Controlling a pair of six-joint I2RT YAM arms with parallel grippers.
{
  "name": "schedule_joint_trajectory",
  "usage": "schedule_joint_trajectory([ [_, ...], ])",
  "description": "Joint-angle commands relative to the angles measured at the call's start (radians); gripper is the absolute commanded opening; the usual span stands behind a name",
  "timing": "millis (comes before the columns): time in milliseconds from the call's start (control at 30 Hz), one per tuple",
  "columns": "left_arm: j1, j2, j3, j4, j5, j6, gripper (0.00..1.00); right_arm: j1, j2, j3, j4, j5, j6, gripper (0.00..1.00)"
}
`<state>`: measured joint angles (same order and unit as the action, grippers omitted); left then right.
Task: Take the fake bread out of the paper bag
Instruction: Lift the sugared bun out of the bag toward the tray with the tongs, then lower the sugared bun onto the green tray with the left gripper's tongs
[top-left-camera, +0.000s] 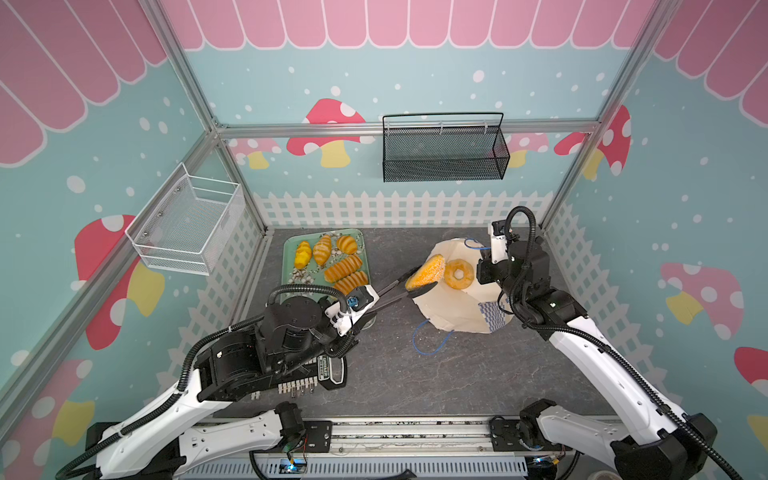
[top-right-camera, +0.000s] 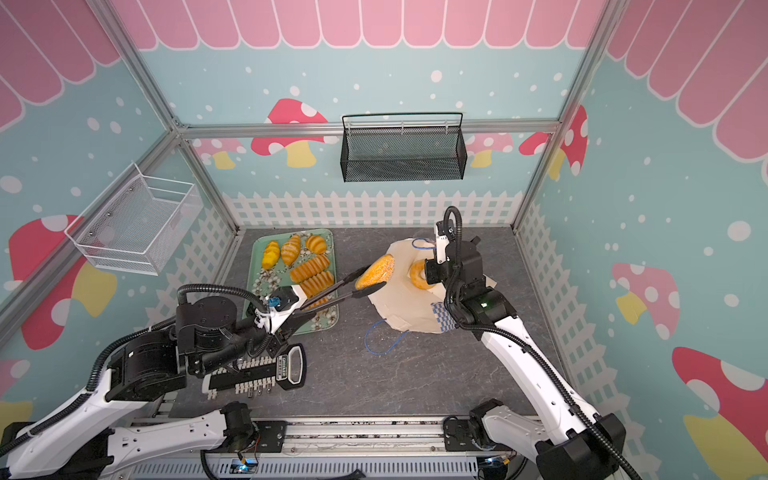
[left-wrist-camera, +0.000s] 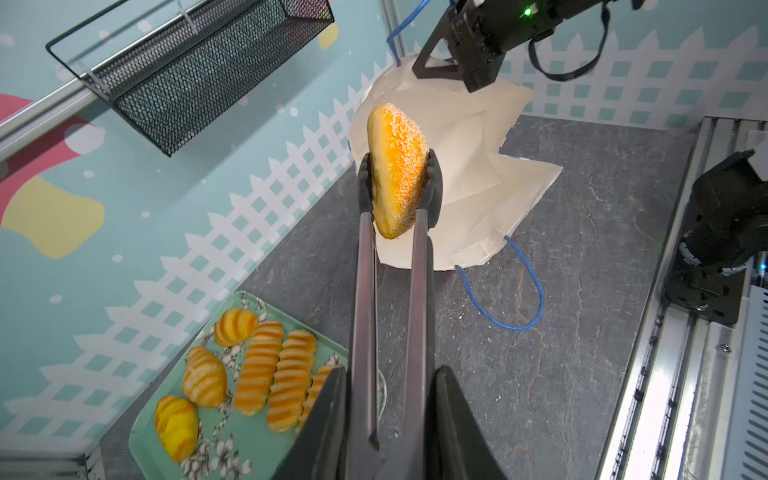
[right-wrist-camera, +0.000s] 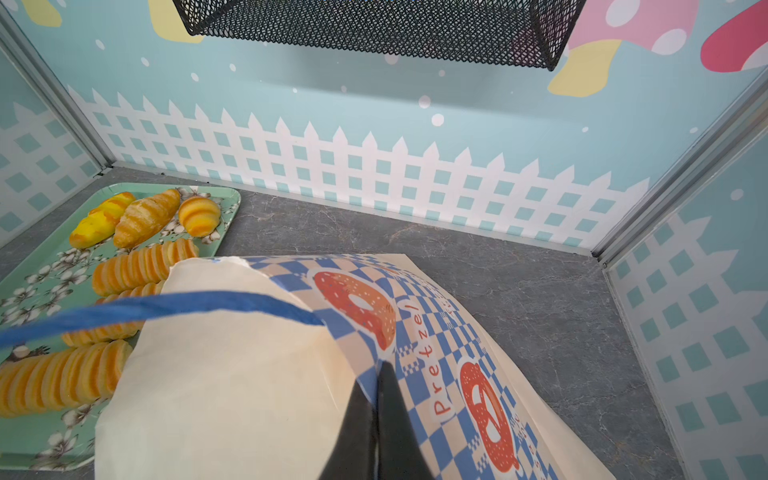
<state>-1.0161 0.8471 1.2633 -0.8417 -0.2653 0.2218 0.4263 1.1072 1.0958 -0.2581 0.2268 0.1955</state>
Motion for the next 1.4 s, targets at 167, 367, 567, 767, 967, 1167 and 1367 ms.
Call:
schedule_joint_trajectory([
  [167, 0.306, 0.021, 0.042, -0.046, 0.153, -0.170, 0.00, -0.002, -0.036, 0.009, 0.013, 0.011, 0.003, 0.00],
  [367, 0.637, 0.075, -0.002, -0.088, 0.309, -0.293, 0.00, -0.003, -0.046, -0.001, 0.017, -0.018, -0.004, 0.00],
  [567, 0.982, 0.099, -0.119, -0.026, 0.522, -0.427, 0.00, -0.003, -0.049, -0.011, 0.032, -0.071, -0.012, 0.00],
  [767, 1.219, 0.113, -0.266, 0.110, 0.680, -0.548, 0.00, -0.002, -0.044, -0.019, 0.055, -0.091, -0.013, 0.00],
  [967, 1.264, 0.115, -0.364, 0.247, 0.620, -0.600, 0.00, -0.002, -0.034, -0.021, 0.077, -0.103, -0.020, 0.00],
  [1167, 1.315, 0.125, -0.493, 0.475, 0.600, -0.691, 0.00, -0.002, -0.024, -0.031, 0.096, -0.108, -0.023, 0.00],
  [1367, 1.368, 0.194, -0.538, 0.633, 0.708, -0.776, 0.00, -0.002, -0.021, -0.035, 0.095, -0.100, -0.030, 0.00],
])
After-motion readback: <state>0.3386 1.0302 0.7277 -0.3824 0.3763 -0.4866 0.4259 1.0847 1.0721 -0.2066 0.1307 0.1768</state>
